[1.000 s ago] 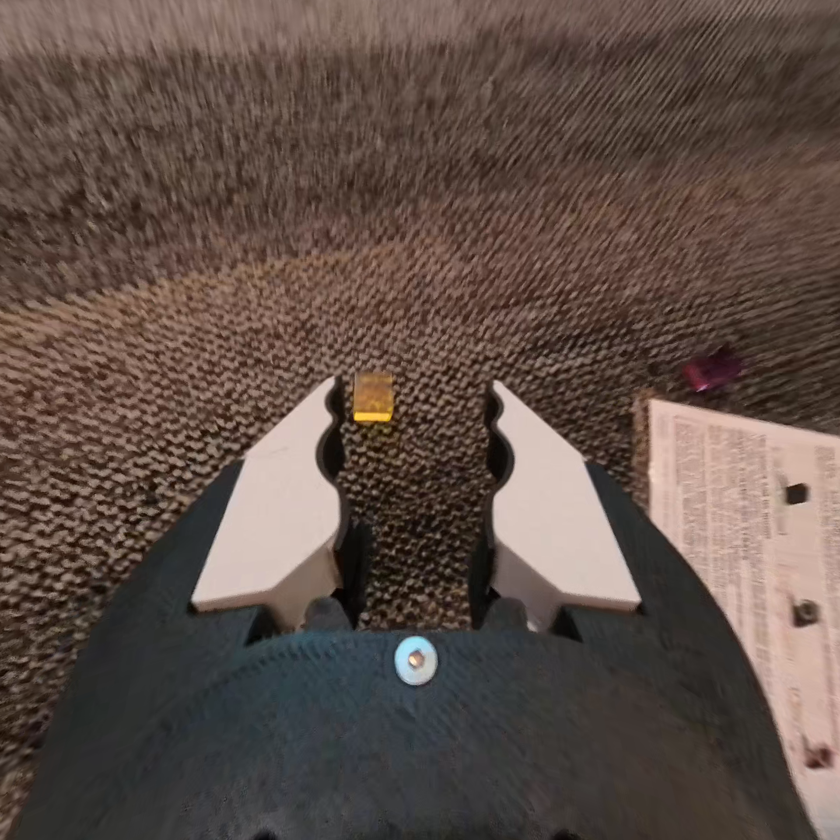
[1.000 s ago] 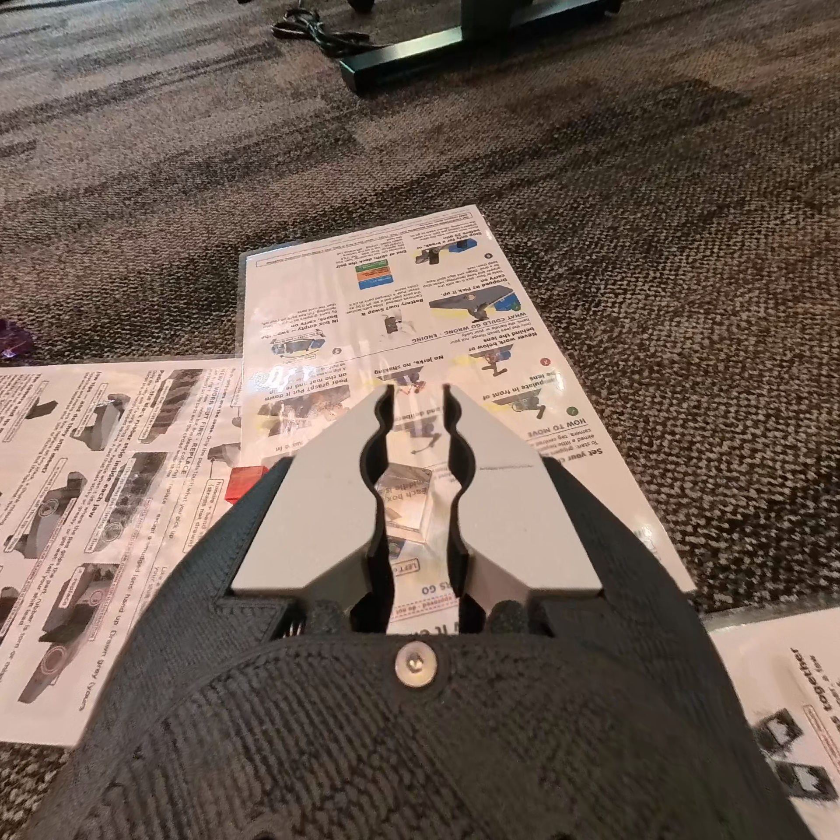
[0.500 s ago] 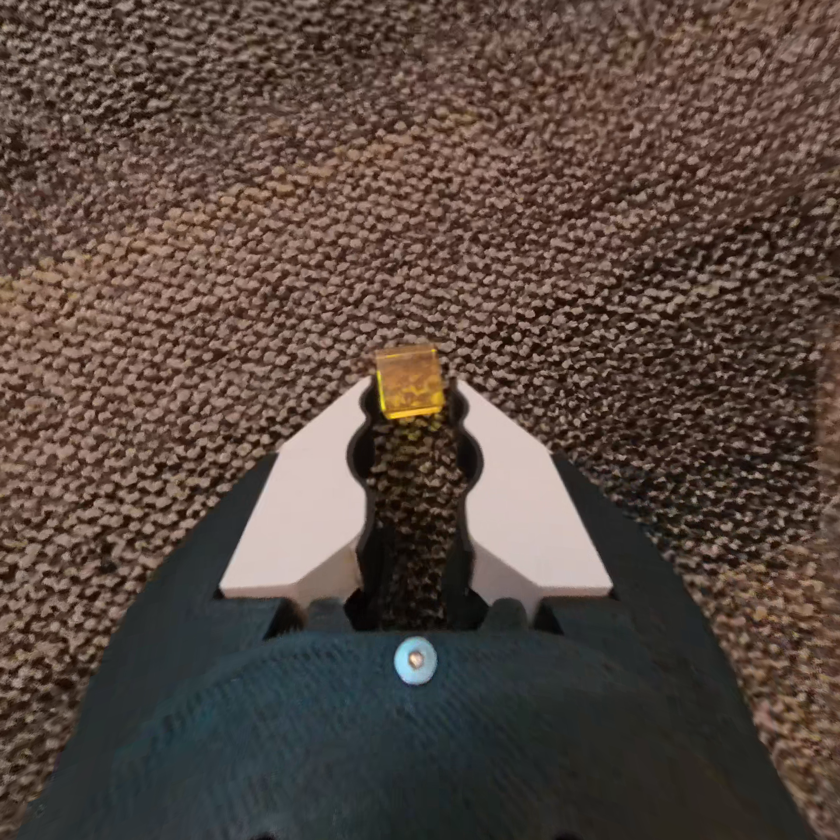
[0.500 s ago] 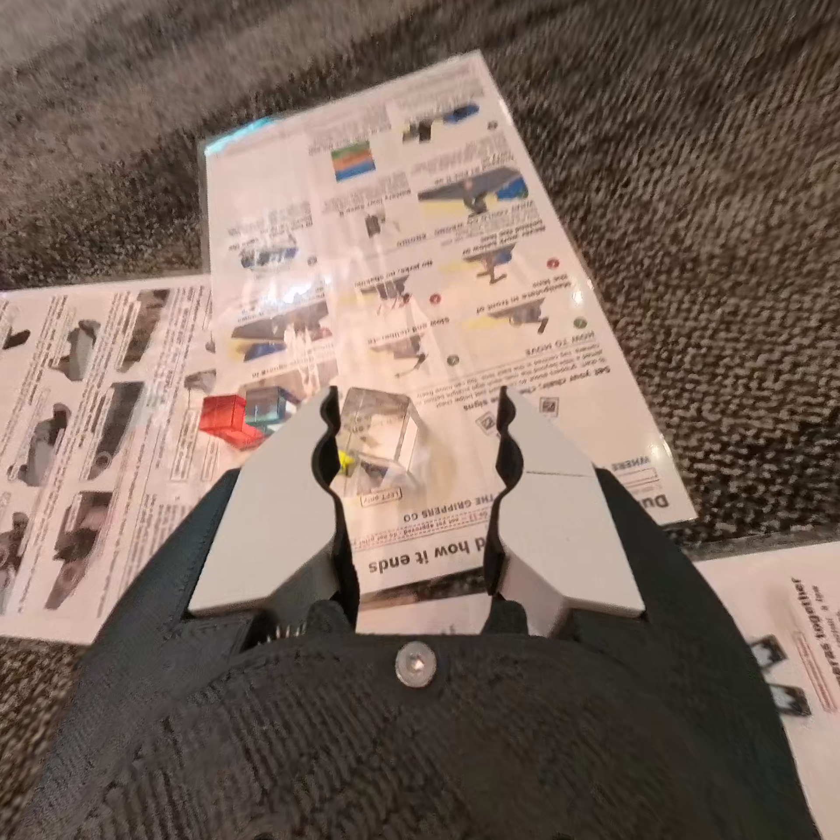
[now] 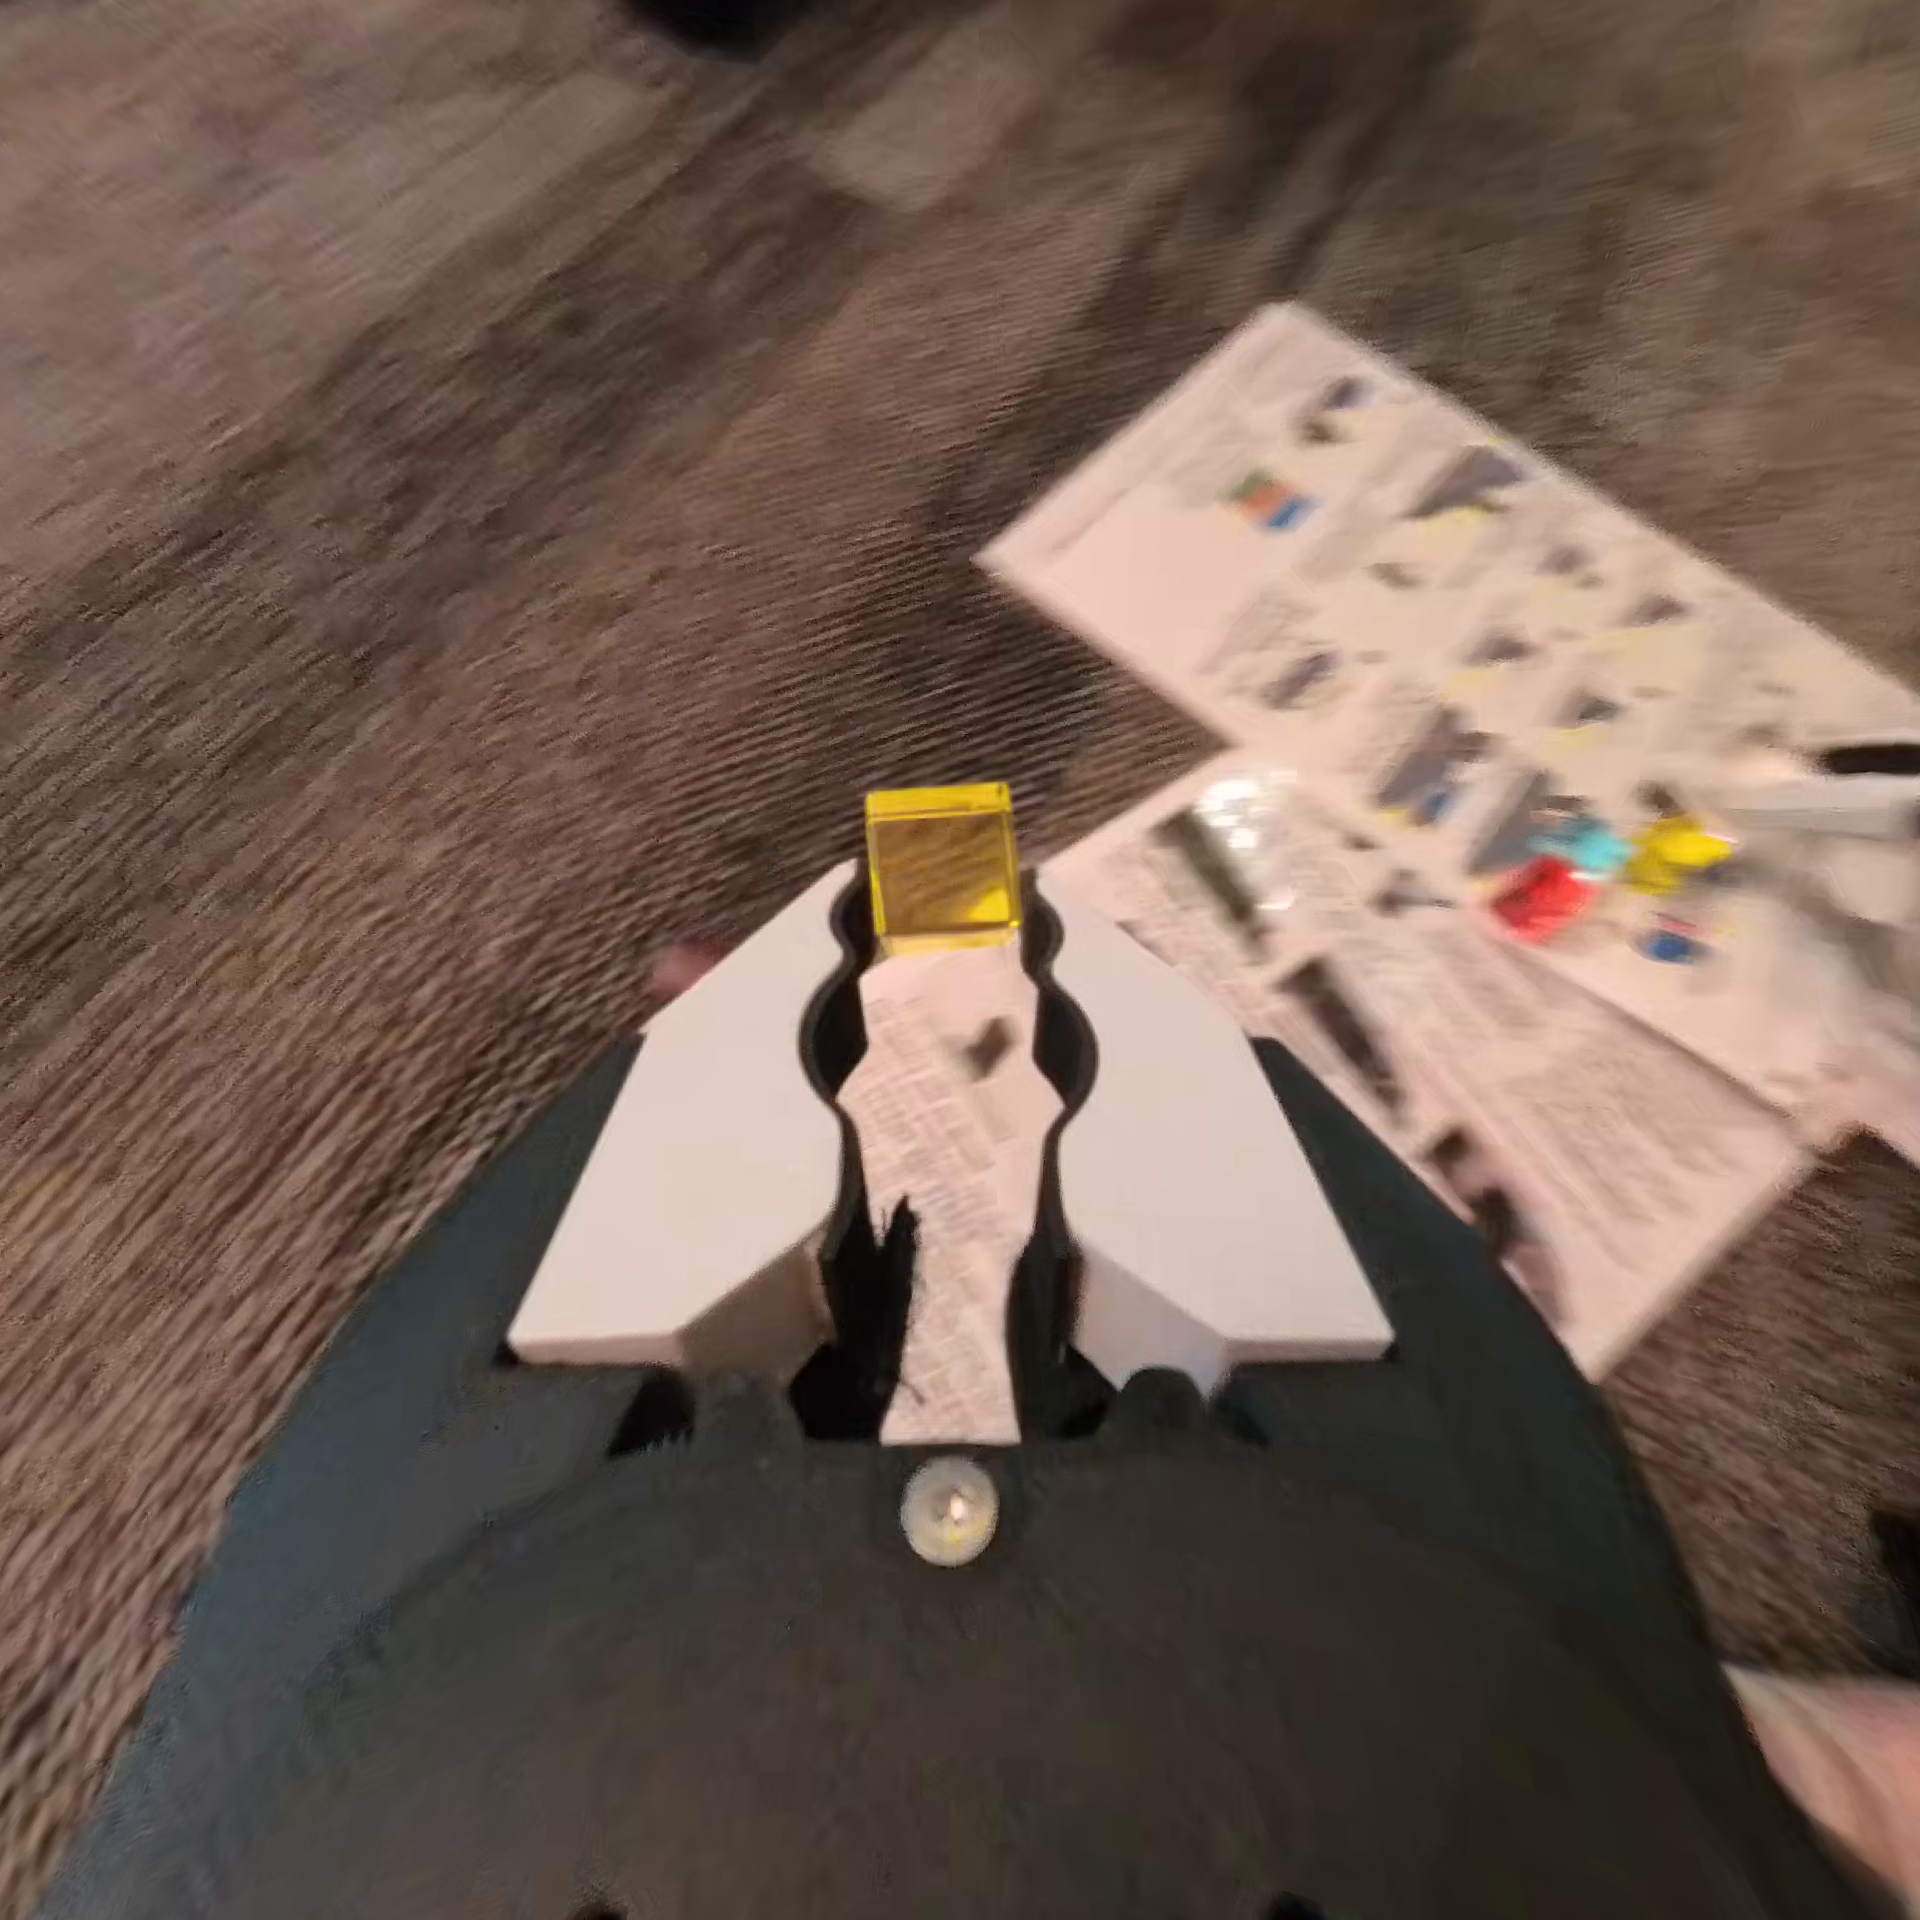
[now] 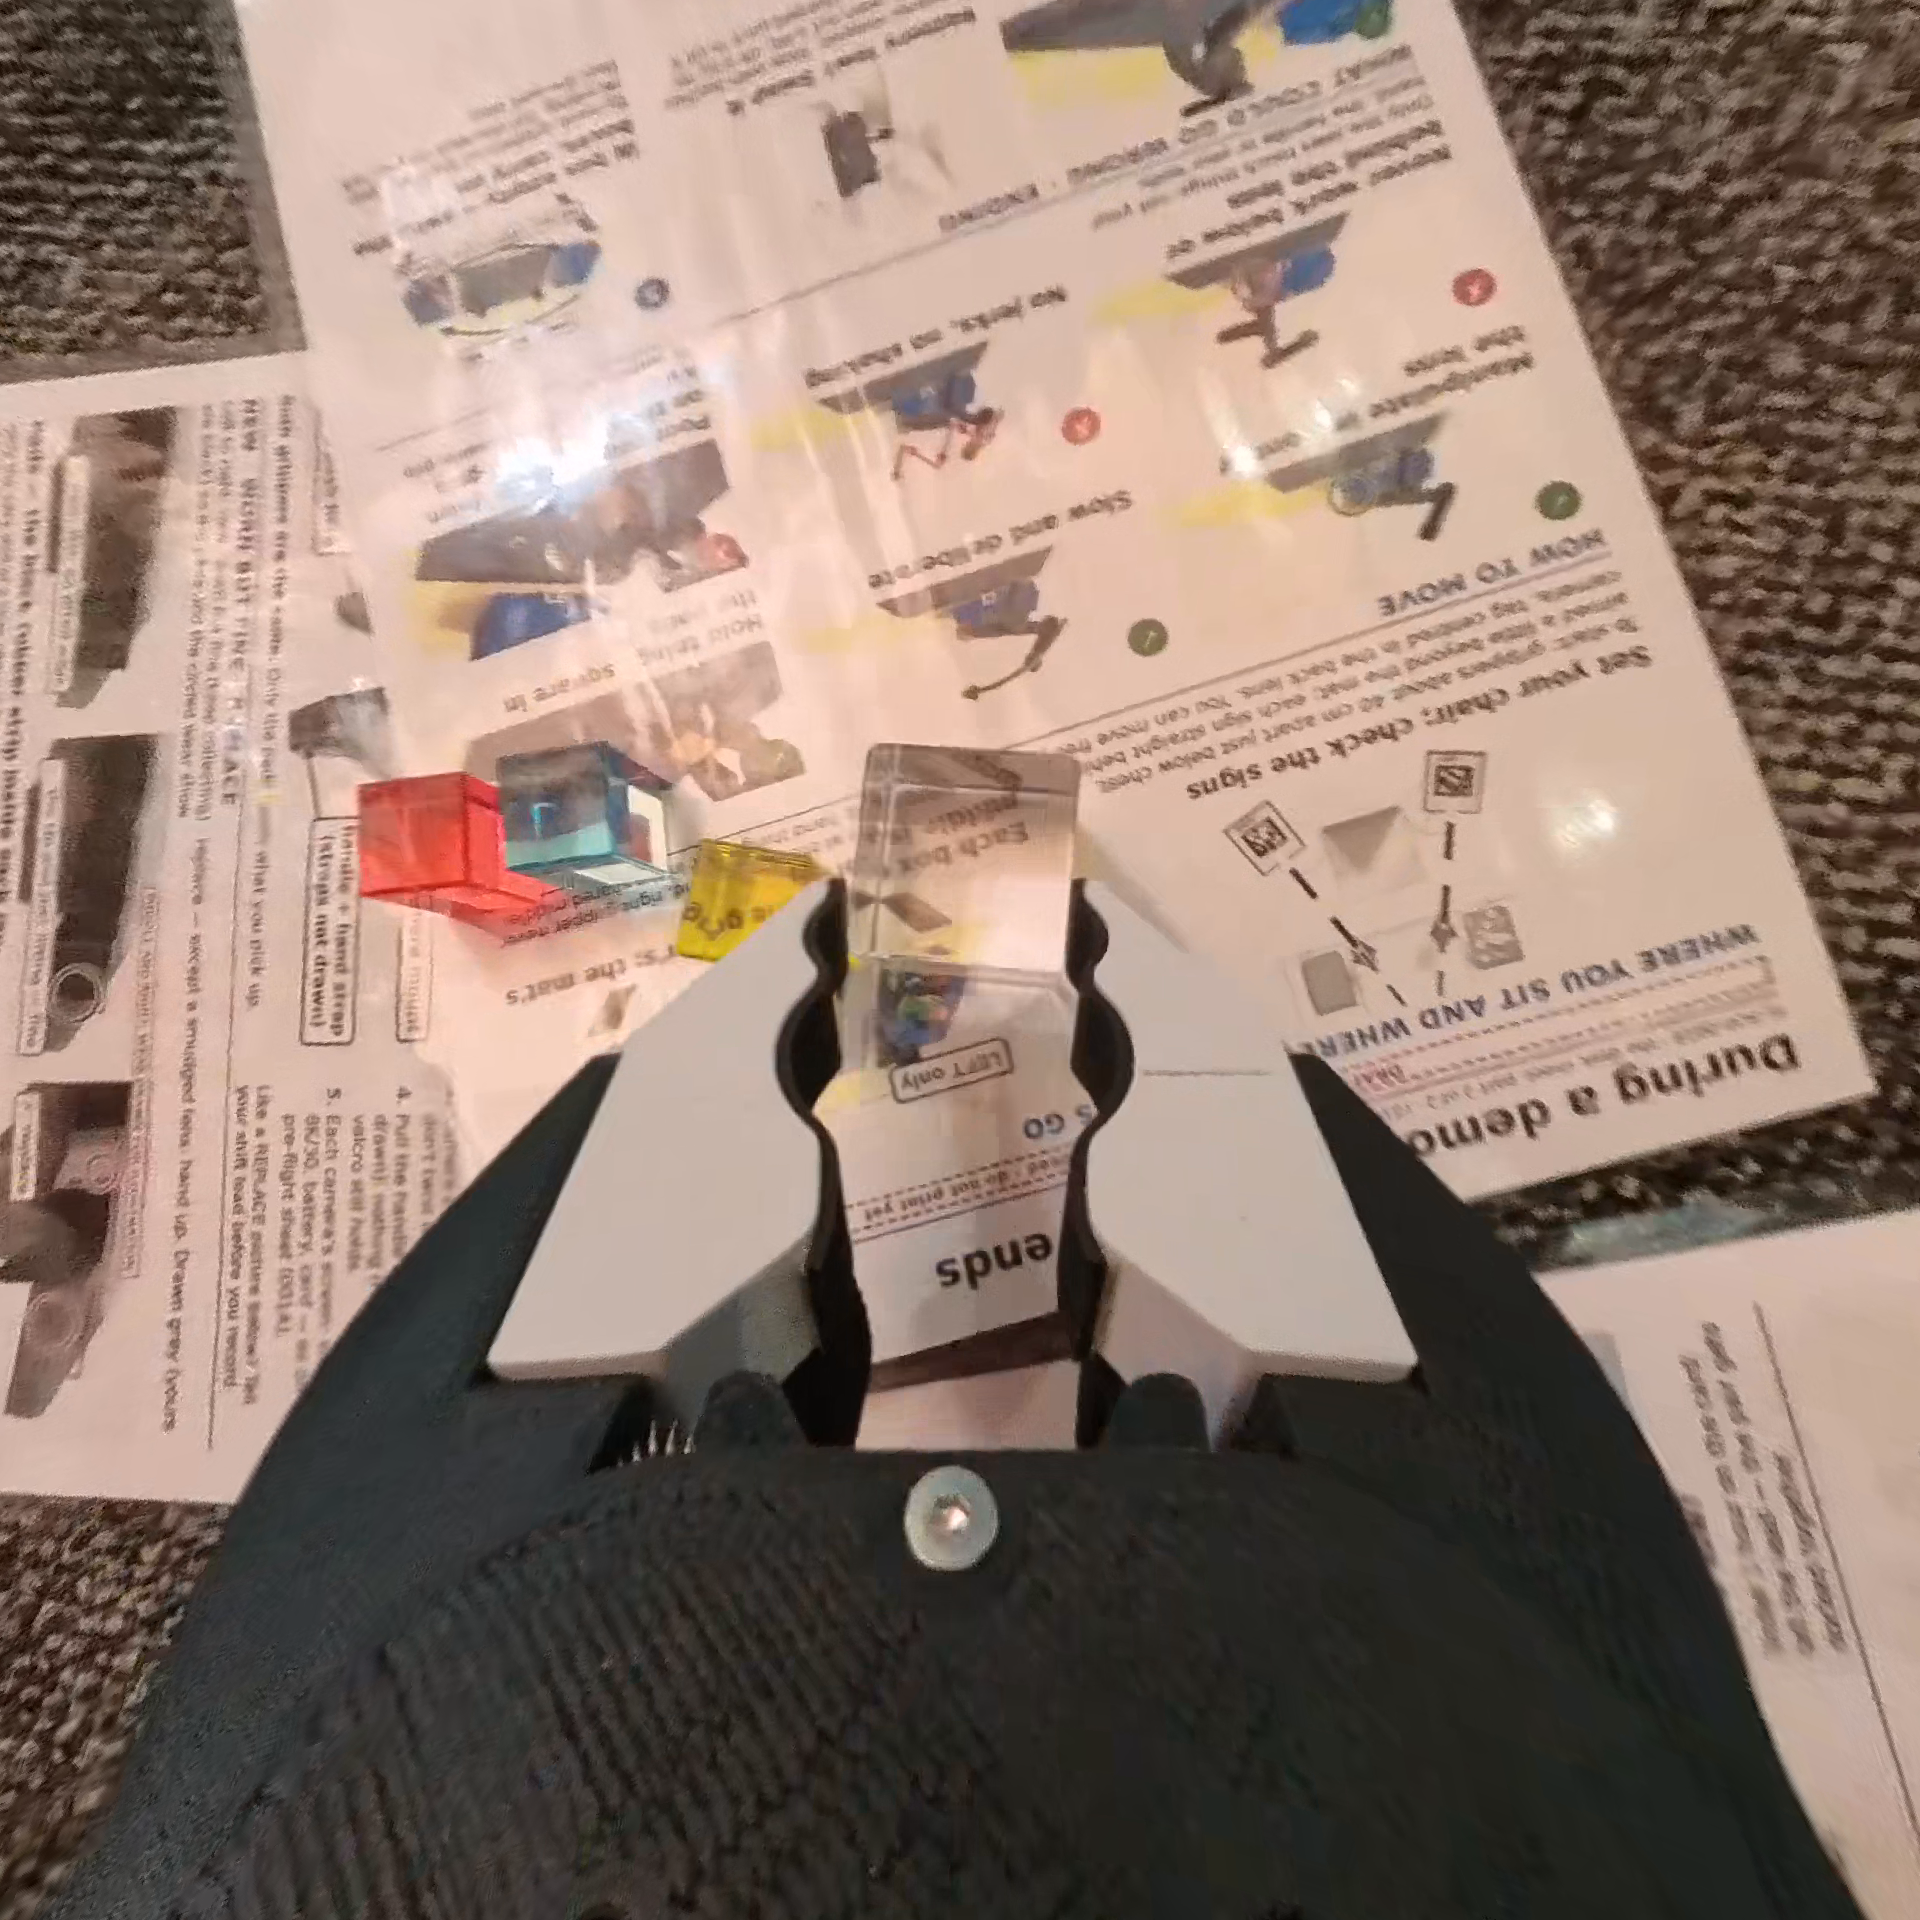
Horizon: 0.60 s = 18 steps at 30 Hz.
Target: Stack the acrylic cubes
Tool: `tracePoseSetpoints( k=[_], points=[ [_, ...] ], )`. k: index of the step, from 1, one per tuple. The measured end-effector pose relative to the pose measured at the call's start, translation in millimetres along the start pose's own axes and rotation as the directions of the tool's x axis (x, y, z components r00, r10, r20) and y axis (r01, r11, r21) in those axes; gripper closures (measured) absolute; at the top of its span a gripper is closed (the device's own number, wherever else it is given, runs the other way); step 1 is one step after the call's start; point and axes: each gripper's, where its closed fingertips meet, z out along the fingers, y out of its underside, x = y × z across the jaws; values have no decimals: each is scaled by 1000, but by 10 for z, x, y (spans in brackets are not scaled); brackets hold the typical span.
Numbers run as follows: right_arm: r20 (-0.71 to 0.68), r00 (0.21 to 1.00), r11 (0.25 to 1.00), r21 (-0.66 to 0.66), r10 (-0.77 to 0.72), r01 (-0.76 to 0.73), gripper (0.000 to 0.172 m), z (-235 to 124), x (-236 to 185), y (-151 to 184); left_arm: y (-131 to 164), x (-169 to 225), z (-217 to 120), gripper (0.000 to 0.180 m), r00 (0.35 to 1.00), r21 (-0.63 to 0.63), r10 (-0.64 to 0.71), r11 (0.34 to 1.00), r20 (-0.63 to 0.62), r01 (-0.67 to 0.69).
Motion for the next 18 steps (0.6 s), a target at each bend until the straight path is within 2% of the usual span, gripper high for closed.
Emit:
tracePoseSetpoints(
  k=[2, 5, 6, 8, 9, 10, 11, 12, 13, 14, 15, 18],
  points=[
    [-19, 999, 1000, -6, 31, -31, 131, -20, 62, 19, -168, 512, 35, 153, 989, -38, 104, 993, -102, -108],
    [17, 997, 998, 6, 70, -70, 129, -36, 57, 13, -323, 1111, 34, 154, 954, -59, 242, 965, -178, -256],
    [21, 997, 996, 31, 81, -81, 115, -74, 75, -34, -368, 1303, 22, 154, 939, -59, 275, 955, -205, -292],
    [120, 988, 983, 149, 94, -112, 109, -266, -1, -309, -494, 1679, -16, 154, 907, -16, 340, 935, -247, -355],
    [241, 966, 963, 222, 94, -150, 110, -433, -142, -516, -572, 1848, -30, 154, 893, 27, 376, 924, -249, -381],
    [412, 907, 938, 275, 84, -211, 115, -654, -360, -725, -644, 1990, -33, 154, 882, 72, 407, 913, -239, -402],
    [610, 790, 912, 284, 66, -296, 121, -938, -619, -914, -706, 2122, -29, 154, 870, 124, 438, 899, -225, -421],
    [787, 615, 889, 244, 52, -387, 123, -1268, -856, -1072, -768, 2232, -22, 154, 863, 184, 463, 883, -203, -431],
    [902, 429, 873, 179, 38, -454, 124, -1585, -1026, -1196, -818, 2333, -19, 154, 857, 248, 482, 866, -183, -434],
    [954, 299, 870, 133, 18, -475, 124, -1820, -1142, -1268, -846, 2432, -23, 154, 846, 308, 503, 845, -175, -438],
    [968, 252, 884, 128, -12, -450, 124, -1949, -1240, -1281, -855, 2517, -25, 154, 835, 356, 525, 821, -166, -446],
    [940, 326, 931, 204, -100, -303, 125, -2000, -1450, -1217, -832, 2654, 19, 154, 797, 414, 595, 754, -101, -510]
  ],
)
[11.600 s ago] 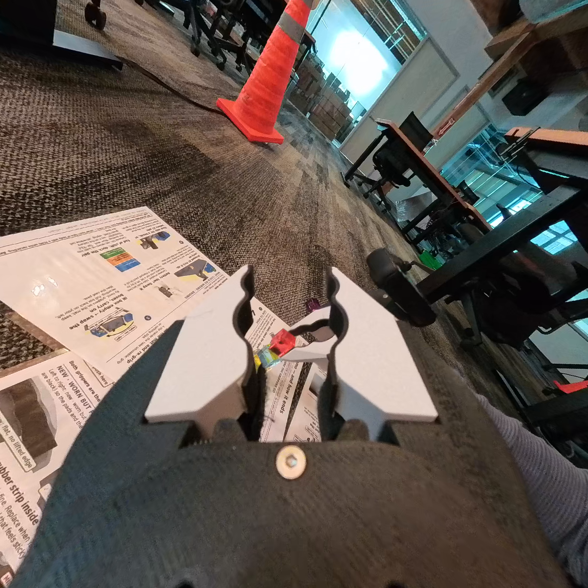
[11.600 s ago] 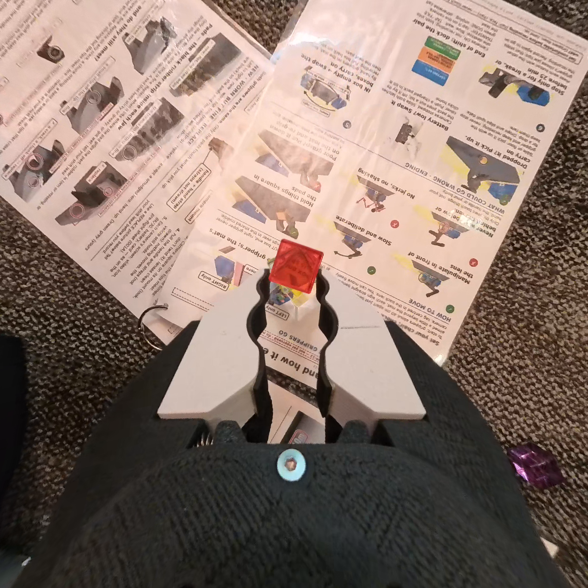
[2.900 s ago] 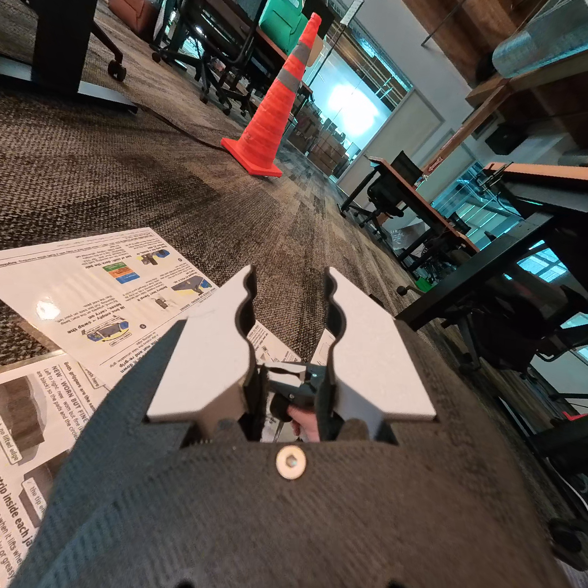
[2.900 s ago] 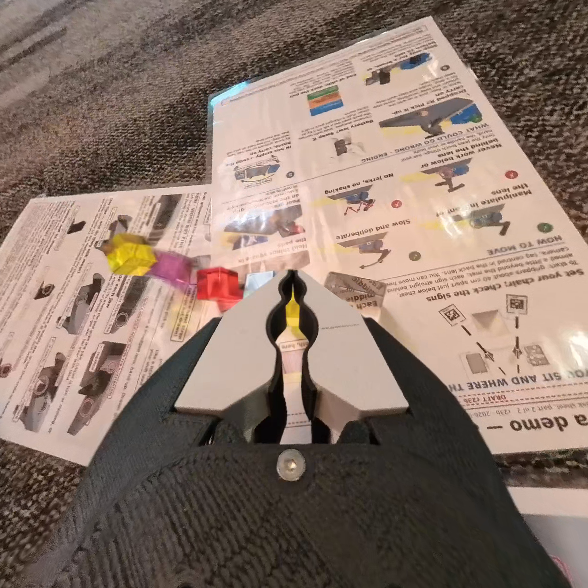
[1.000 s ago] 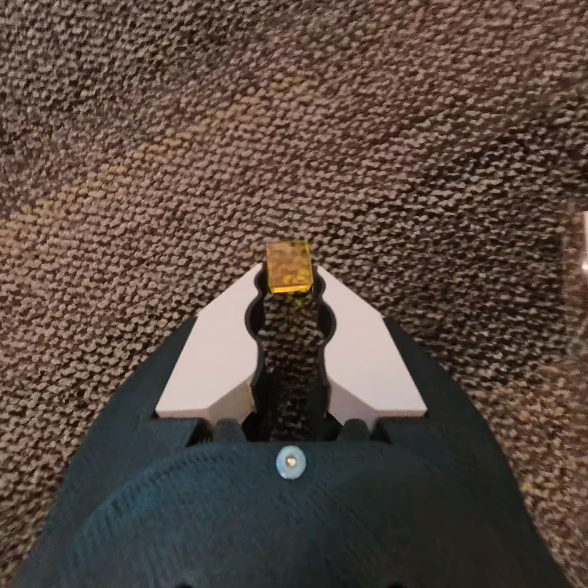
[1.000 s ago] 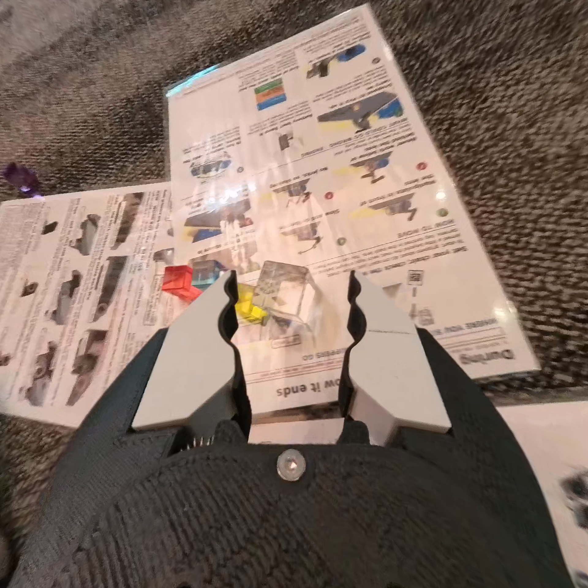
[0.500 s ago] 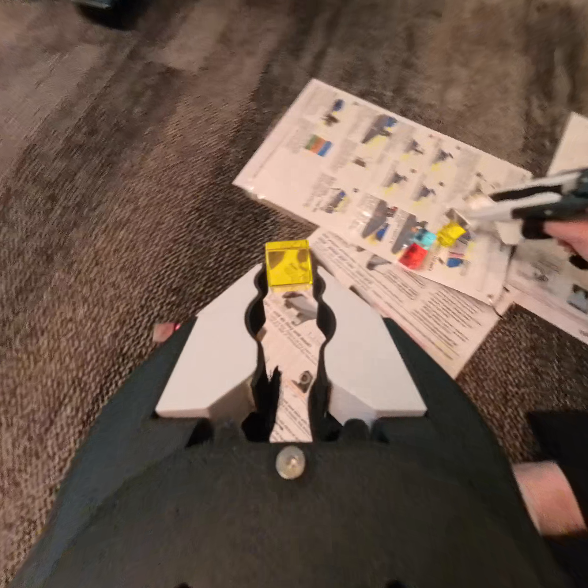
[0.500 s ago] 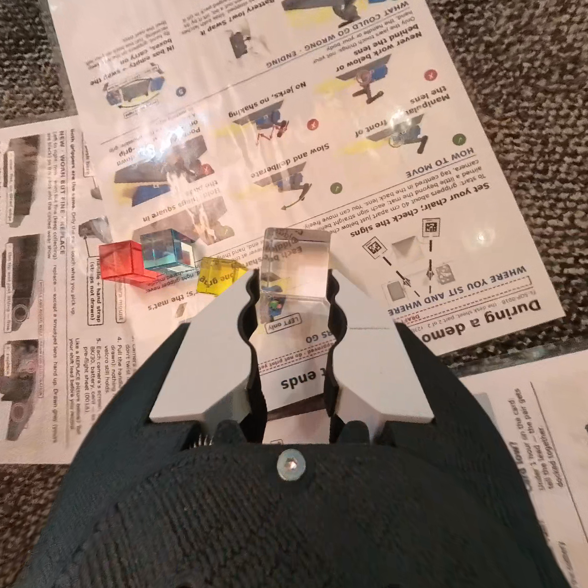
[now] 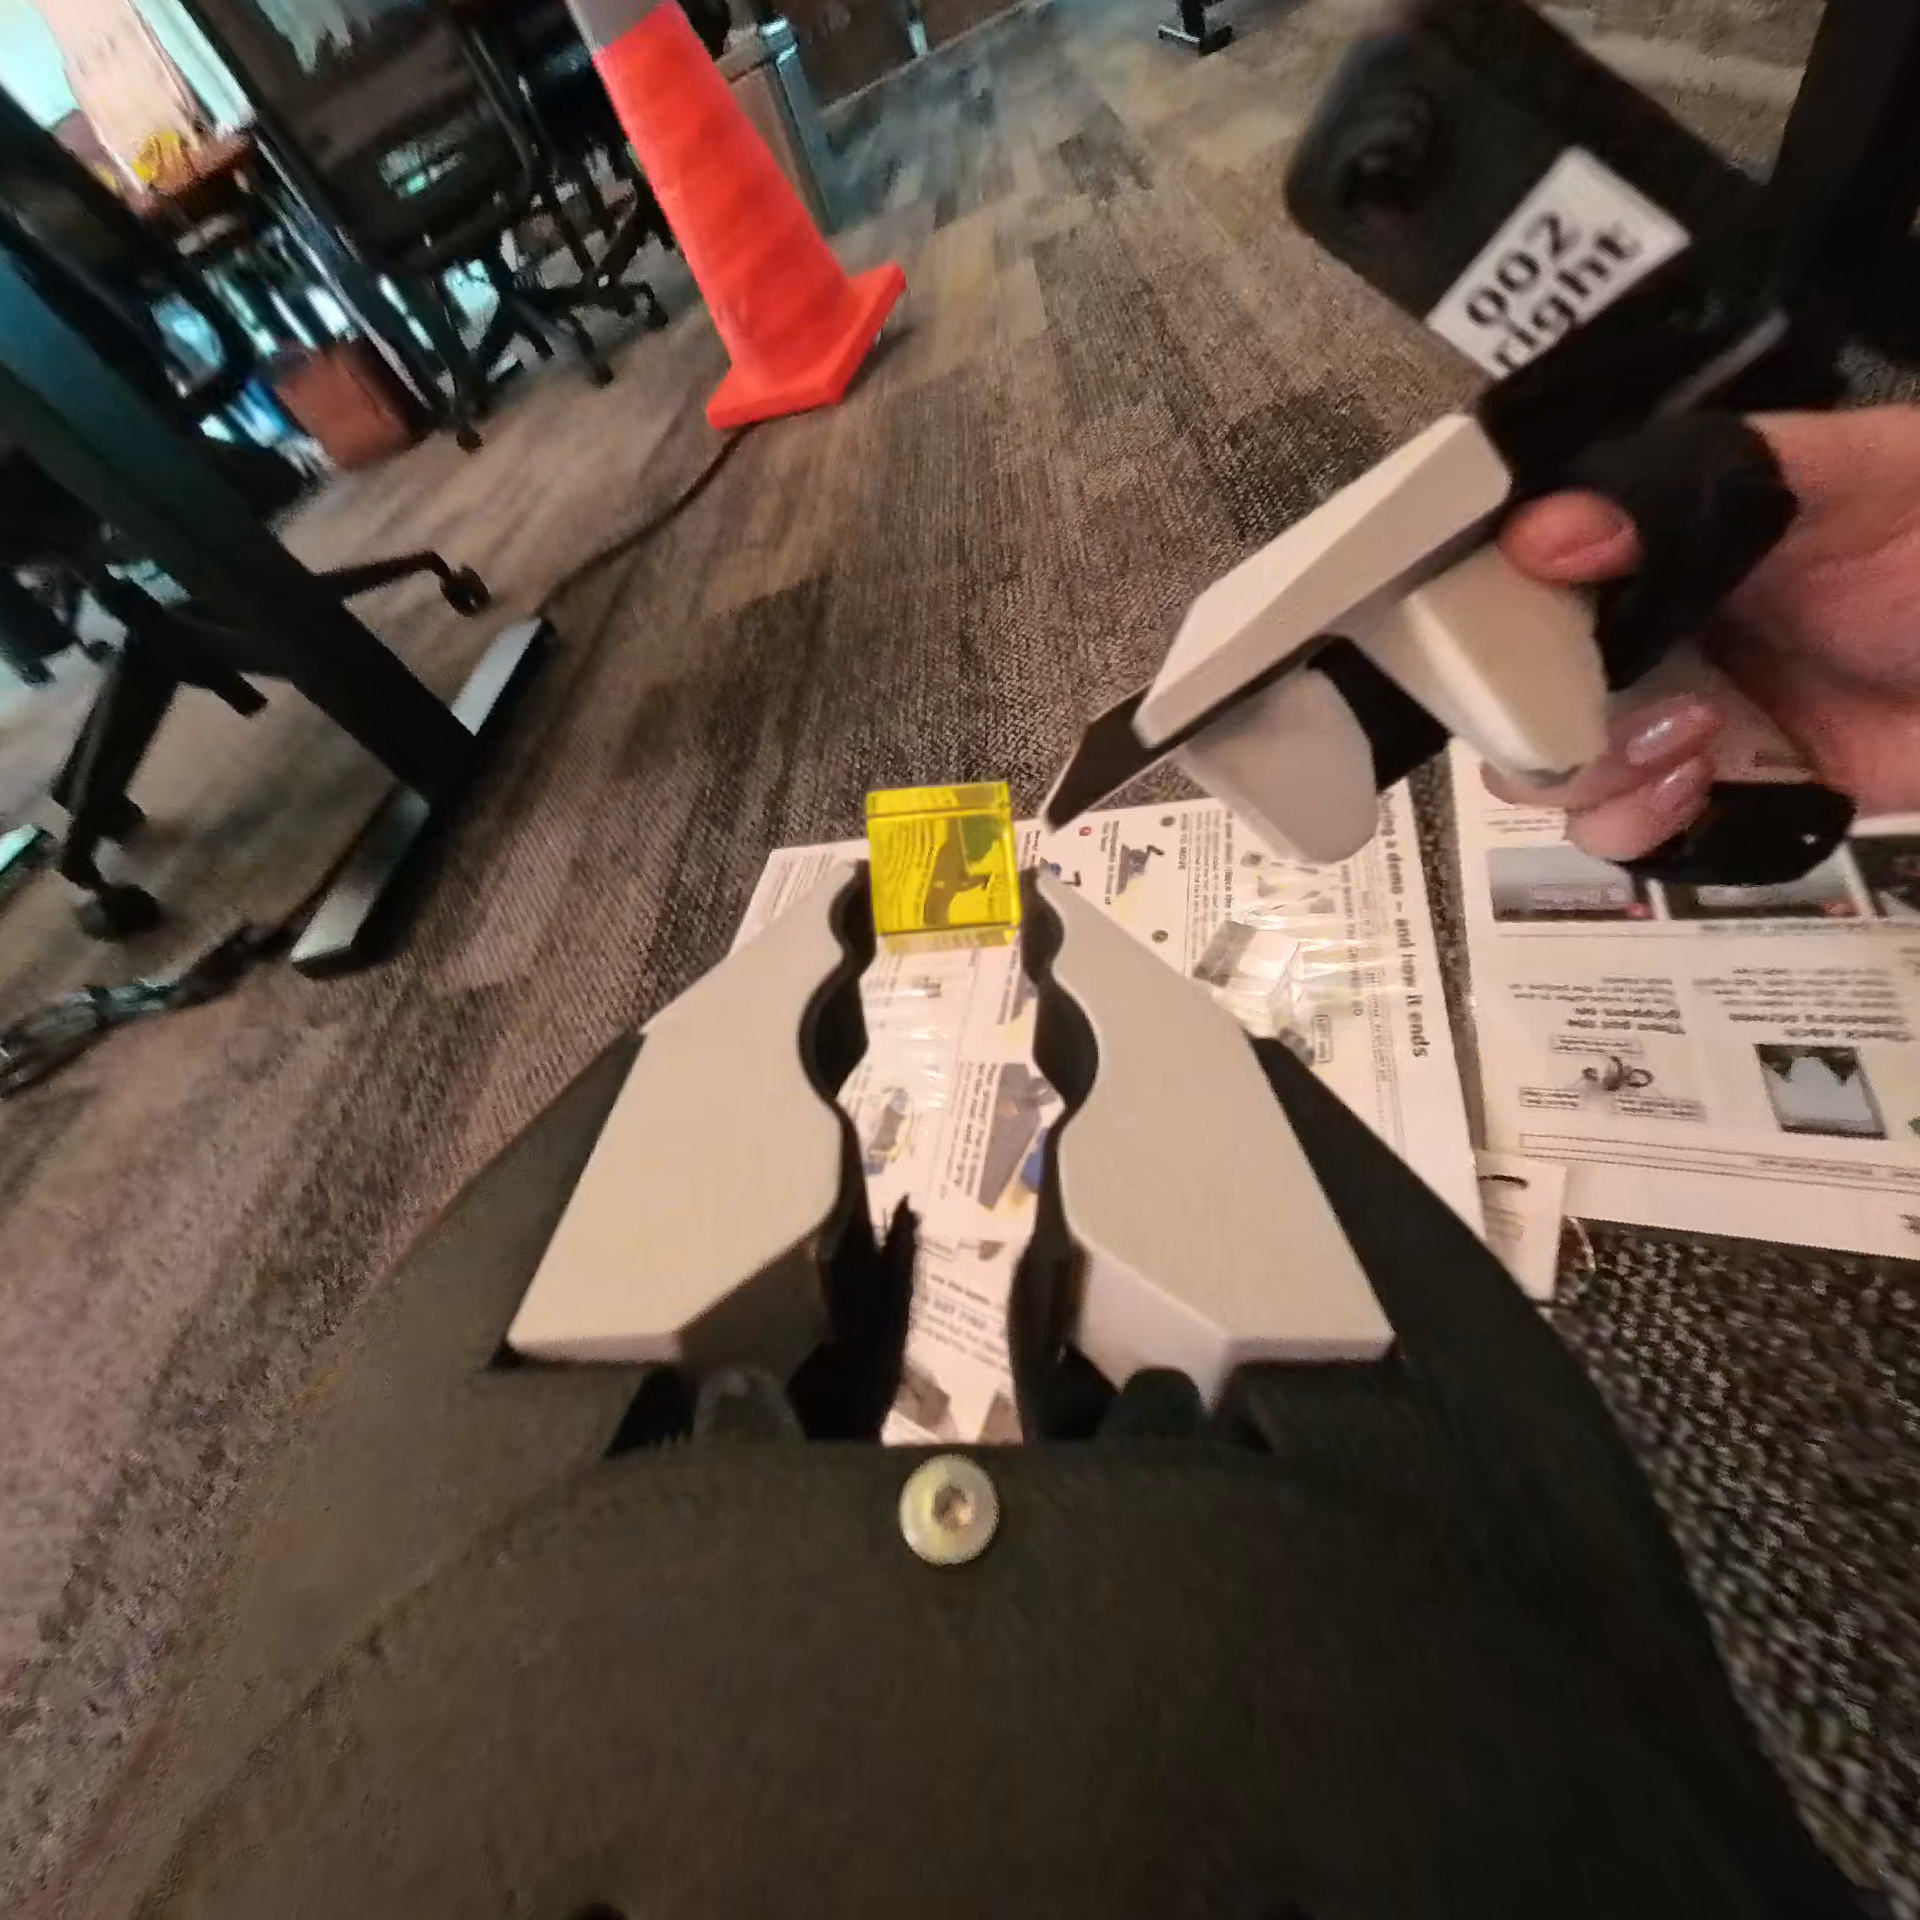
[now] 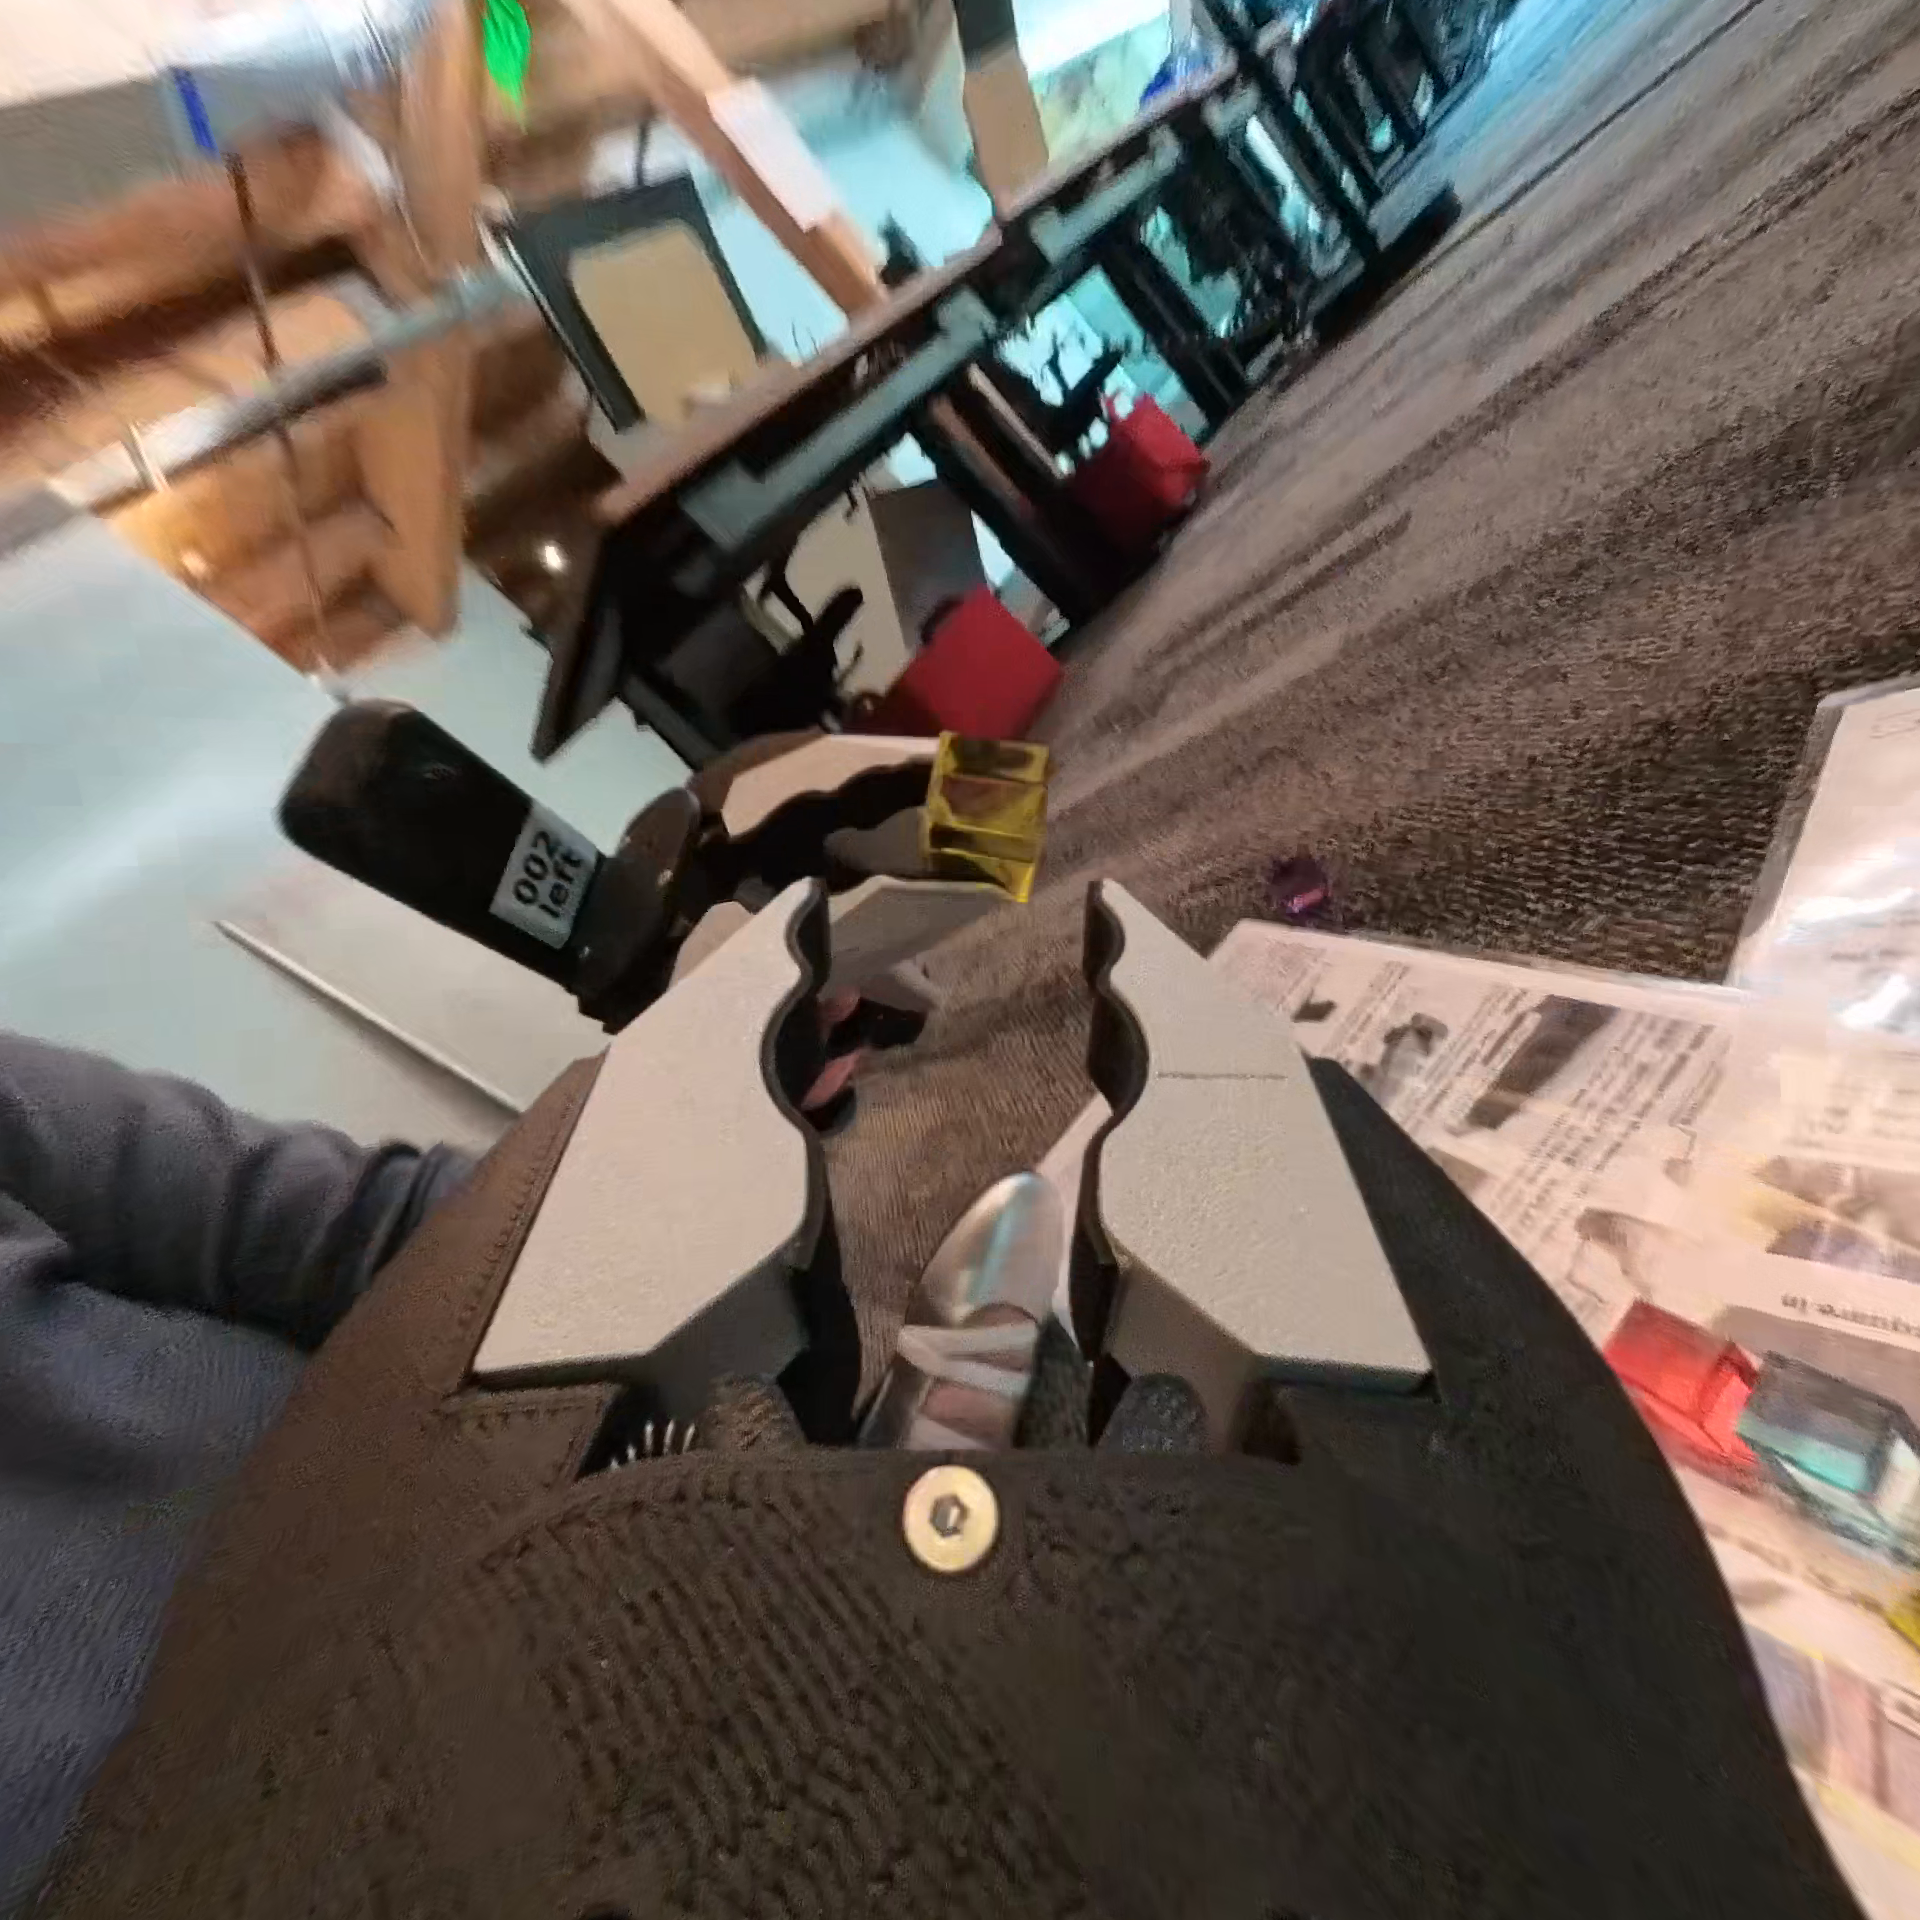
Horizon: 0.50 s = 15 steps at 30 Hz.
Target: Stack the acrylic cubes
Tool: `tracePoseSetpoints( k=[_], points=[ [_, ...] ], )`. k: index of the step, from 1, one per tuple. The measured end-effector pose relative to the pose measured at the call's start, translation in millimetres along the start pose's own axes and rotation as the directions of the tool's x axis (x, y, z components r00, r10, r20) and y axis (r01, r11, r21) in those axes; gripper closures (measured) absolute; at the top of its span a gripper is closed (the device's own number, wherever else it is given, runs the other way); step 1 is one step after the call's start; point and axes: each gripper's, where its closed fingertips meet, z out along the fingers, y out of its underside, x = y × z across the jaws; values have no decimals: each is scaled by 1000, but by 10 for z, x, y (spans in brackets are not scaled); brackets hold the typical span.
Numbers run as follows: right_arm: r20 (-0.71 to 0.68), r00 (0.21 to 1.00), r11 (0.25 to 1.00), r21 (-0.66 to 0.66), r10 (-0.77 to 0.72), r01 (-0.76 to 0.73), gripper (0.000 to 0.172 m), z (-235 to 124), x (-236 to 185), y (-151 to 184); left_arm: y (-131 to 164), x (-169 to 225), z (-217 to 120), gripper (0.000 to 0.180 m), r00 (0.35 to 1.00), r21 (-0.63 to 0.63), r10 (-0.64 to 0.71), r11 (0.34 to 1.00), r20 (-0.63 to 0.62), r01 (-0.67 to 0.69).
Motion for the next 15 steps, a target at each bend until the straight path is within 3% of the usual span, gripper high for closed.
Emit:
tracePoseSetpoints(
  k=[4, 6, 10, 13, 15],
  points=[
    [23, 998, 998, -18, 54, -53, 127, 45, -41, -1, -72, 222, 66, 154, 993, 67, 116, 991, -31, -114],
    [27, 995, 995, -30, 93, -92, 138, 7, 7, 46, -74, 294, 92, 154, 987, 70, 159, 985, -34, -157],
    [19, 993, 992, -64, 115, -113, 147, -52, 75, 124, -35, 375, 136, 154, 984, 56, 169, 985, -56, -166],
    [-70, 996, 992, -105, 64, -71, 147, -98, 206, 185, 63, 392, 194, 153, 992, 27, 110, 994, -62, -109],
    [-230, 972, 991, -112, 40, -67, 147, -219, 484, 217, 194, 316, 252, 133, 998, -29, 60, 998, -19, -61]
  ],
)
